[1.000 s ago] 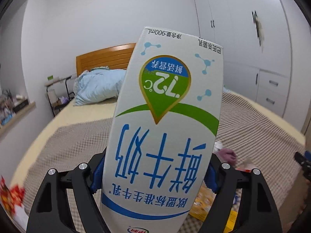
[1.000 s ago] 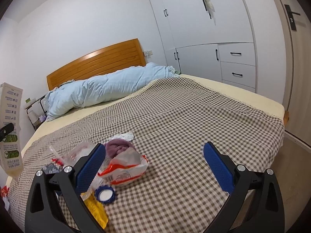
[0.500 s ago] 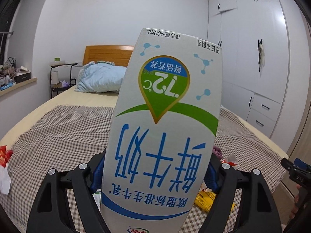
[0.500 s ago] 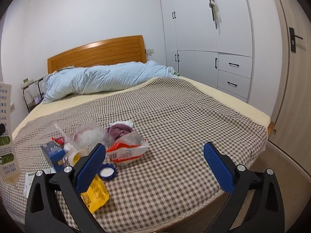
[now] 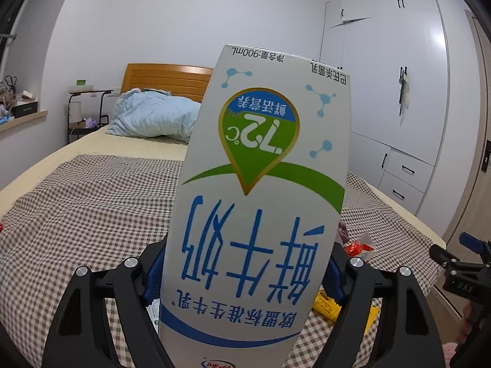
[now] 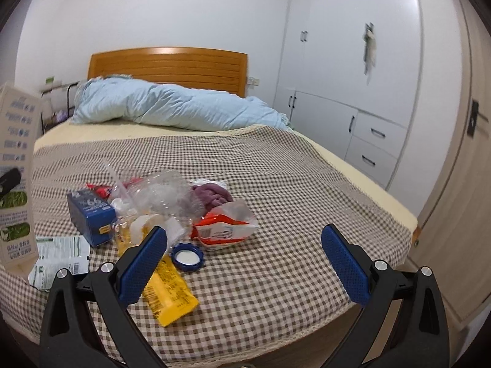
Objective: Collect trash
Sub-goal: 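Hold the carton in the left tool while the right tool grasps the clear plastic container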
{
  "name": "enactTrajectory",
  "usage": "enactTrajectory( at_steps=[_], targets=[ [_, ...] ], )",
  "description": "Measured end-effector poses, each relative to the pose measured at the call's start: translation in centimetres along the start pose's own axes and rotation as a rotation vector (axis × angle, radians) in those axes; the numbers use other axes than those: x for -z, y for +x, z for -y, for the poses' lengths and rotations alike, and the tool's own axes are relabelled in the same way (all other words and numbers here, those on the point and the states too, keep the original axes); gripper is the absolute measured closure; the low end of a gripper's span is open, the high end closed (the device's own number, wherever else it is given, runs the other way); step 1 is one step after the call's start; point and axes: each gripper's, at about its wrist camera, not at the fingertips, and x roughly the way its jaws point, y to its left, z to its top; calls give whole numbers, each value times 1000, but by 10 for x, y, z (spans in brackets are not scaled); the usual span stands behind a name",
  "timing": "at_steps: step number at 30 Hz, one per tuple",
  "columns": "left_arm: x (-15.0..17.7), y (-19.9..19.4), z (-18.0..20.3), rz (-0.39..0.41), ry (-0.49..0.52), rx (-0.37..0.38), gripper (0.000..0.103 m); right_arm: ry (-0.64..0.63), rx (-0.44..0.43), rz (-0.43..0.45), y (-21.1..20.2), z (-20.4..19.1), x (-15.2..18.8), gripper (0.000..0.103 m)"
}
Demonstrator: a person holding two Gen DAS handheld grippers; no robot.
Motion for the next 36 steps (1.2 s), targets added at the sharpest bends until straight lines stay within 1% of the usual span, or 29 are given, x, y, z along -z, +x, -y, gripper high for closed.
enactTrajectory(
  at_steps=[3,8,13,15,18,21,23,26,29,33,36],
  targets=[
    [-1,9,-7,-4,-12,-7,26,-68,-2,-1,12,-27,-5,6],
    [-2,22,-16,-5,-27,-26,26,-207,11,-23,49,-76,-12,6],
    [-4,38,-29,-27,-43,-27,26,-332,55,-38,89,-121,-24,6],
    [-4,44,-32,-34,-52,-31,26,-358,70,-54,103,-131,-27,6],
    [-4,53,-36,-44,-70,-25,26,-355,86,-107,131,-143,-38,6],
    [-4,61,-38,-54,-93,-11,26,-342,83,-151,148,-154,-47,6],
    [-3,65,-39,-60,-104,-6,26,-351,80,-177,156,-163,-51,6],
    [-2,71,-46,-70,-121,-3,26,-364,110,-215,168,-170,-52,6],
    [-2,76,-50,-82,-139,5,26,-358,121,-241,180,-173,-52,6],
    [-1,82,-52,-100,-146,17,26,-338,114,-296,192,-179,-48,6],
    [-2,82,-51,-99,-154,25,26,-319,140,-305,195,-179,-49,6]
  ],
)
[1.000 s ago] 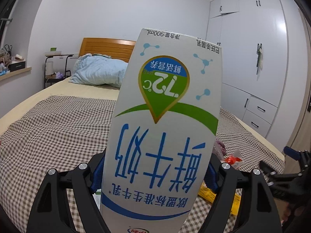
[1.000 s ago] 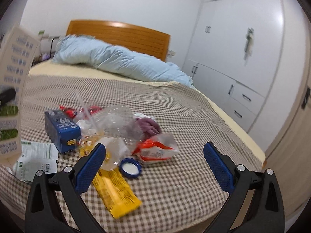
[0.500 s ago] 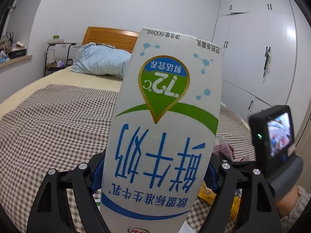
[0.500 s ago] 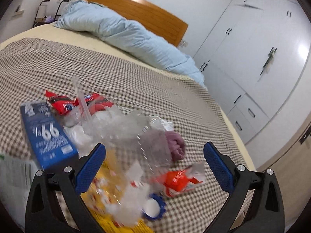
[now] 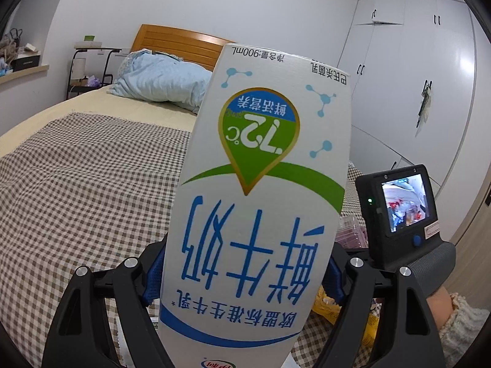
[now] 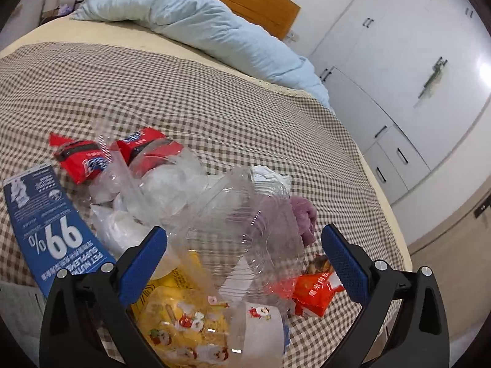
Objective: Collect trash
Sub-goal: 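Hold the carton in the left tool while the right tool grasps the clear plastic container, then lift the clear plastic container off the bed with the right tool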
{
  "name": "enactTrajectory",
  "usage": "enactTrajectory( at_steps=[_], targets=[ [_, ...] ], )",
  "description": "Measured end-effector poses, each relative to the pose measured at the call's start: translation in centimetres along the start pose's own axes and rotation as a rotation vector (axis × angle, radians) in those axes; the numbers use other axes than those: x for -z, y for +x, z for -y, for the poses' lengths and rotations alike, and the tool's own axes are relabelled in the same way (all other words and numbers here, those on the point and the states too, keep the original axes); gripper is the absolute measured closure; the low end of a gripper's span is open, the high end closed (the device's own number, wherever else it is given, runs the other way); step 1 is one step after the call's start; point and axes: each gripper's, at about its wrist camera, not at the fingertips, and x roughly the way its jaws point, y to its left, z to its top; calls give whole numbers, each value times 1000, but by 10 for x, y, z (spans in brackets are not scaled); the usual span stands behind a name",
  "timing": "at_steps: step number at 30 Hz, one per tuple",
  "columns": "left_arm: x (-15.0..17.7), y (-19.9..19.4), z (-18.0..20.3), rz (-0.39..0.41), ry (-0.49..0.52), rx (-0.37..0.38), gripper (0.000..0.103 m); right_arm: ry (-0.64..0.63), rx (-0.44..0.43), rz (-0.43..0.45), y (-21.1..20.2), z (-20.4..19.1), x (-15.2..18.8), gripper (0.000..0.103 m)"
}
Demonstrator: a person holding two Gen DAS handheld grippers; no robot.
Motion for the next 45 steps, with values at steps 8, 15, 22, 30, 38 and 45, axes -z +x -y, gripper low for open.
enactTrajectory(
  at_steps=[8,15,22,30,38,45],
  targets=[
    [-2,-7,-4,29,-18,8,26,12,-34,24,-10,-5,0,6],
    [0,-10,-6,36,-29,9,26,55,45,-43,11,-1,-3,6],
    [-1,-16,-10,50,-52,13,26,265,-150,-105,12,46,1,40],
    [-2,-22,-10,64,-54,17,26,442,-268,-125,4,100,18,40],
    [0,-24,-10,66,-57,23,26,580,-299,-157,13,149,54,40],
    [0,-23,-4,64,-40,24,26,634,-232,-240,34,161,52,39]
  ],
)
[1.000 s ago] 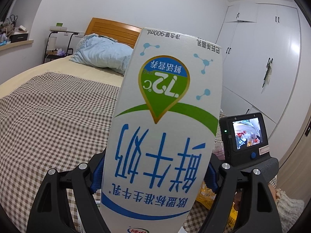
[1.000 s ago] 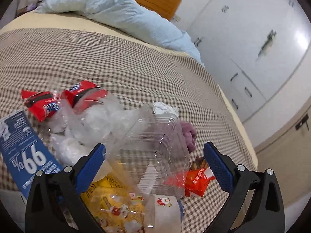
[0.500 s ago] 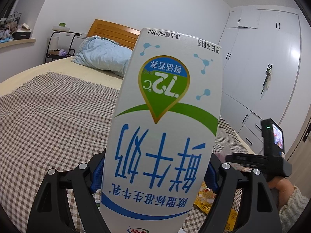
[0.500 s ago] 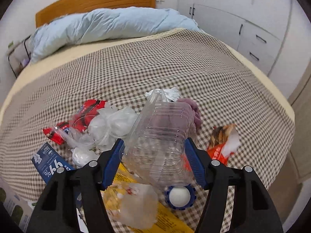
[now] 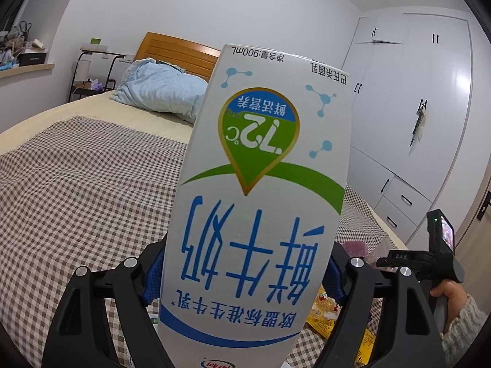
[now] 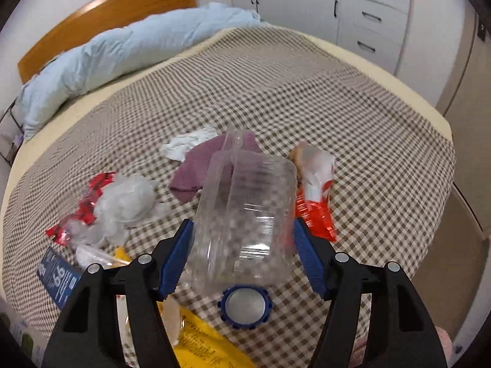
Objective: Collect trash
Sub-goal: 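Lift the clear plastic container off the bed with the right tool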
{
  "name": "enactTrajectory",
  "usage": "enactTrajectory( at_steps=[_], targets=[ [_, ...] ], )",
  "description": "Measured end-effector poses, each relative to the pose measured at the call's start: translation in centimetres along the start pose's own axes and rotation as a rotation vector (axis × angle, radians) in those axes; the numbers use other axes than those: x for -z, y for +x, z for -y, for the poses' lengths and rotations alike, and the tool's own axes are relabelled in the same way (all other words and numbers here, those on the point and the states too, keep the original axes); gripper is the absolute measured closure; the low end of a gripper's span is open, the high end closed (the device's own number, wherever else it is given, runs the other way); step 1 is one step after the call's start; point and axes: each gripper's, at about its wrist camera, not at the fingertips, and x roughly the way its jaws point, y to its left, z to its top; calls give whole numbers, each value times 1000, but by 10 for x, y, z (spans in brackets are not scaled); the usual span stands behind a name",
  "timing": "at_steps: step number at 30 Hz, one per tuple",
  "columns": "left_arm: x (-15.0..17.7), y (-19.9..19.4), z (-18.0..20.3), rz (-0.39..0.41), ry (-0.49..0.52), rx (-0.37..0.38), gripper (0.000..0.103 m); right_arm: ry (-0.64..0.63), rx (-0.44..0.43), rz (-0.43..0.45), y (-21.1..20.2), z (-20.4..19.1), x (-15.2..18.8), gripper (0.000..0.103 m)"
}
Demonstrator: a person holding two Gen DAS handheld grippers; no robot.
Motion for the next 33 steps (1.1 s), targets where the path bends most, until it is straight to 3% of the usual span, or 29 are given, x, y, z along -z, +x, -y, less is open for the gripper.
enactTrajectory(
  at_steps=[6,10,18,33],
  targets=[
    [0,4,0,-7,11,-4,25,36,-20,-59,20,9,-14,43],
    [1,7,3,-15,21,-4,25,47,-10,-40,8,11,-9,45],
    [-2,1,13,1,57,-10,25,-2,-80,130,-37,22,-8,45],
    [15,-34,55,40,163,17,25,-137,-258,265,-113,41,30,45]
  ],
)
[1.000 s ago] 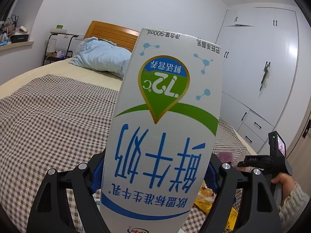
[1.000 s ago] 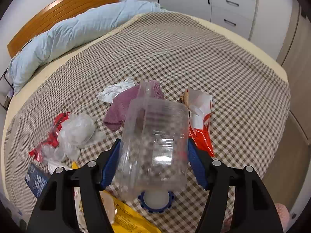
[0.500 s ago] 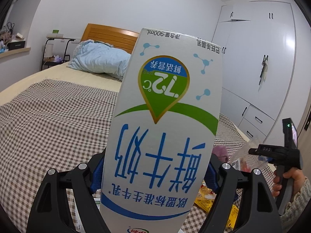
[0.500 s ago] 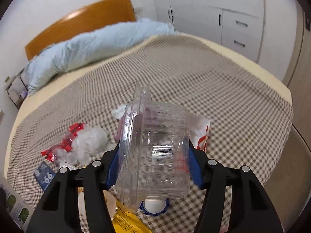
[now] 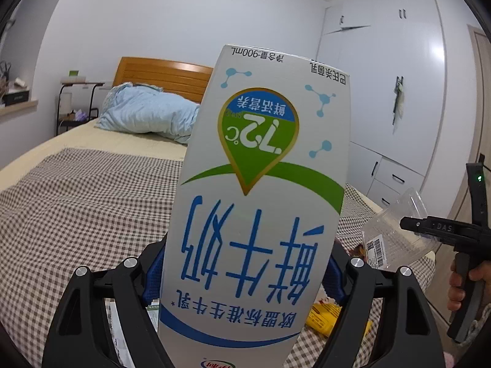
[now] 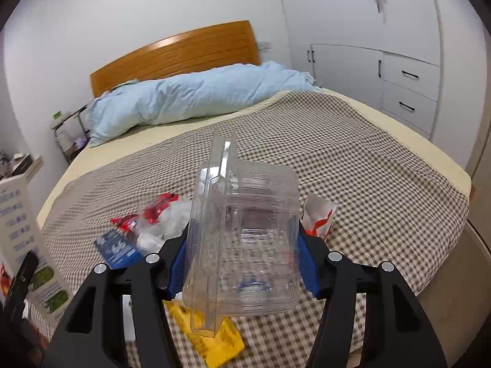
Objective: Collect trash
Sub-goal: 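Lift the clear plastic container off the bed with the right tool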
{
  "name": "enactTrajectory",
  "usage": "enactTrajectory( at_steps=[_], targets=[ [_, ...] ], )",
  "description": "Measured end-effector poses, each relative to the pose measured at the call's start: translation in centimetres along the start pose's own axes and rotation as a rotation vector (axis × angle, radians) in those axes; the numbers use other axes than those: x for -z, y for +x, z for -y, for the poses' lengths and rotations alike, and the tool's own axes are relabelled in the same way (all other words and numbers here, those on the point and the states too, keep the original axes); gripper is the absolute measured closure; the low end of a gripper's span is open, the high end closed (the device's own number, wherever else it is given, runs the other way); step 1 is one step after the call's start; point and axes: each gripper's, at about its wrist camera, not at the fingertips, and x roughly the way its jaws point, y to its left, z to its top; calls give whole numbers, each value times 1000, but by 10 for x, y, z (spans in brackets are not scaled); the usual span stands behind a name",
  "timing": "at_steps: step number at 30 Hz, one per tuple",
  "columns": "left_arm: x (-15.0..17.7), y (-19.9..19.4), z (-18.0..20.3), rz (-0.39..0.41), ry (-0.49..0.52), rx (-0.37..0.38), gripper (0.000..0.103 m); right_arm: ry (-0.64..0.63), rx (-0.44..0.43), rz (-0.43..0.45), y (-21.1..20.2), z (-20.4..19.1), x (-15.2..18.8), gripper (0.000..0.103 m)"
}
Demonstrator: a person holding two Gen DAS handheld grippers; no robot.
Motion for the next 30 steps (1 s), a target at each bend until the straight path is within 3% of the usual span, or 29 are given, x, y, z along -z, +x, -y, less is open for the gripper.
enactTrajectory(
  at_steps=[30],
  targets=[
    [24,-77,89,-56,124,115,25,-80,-119,42,-94,47,64,45]
  ],
)
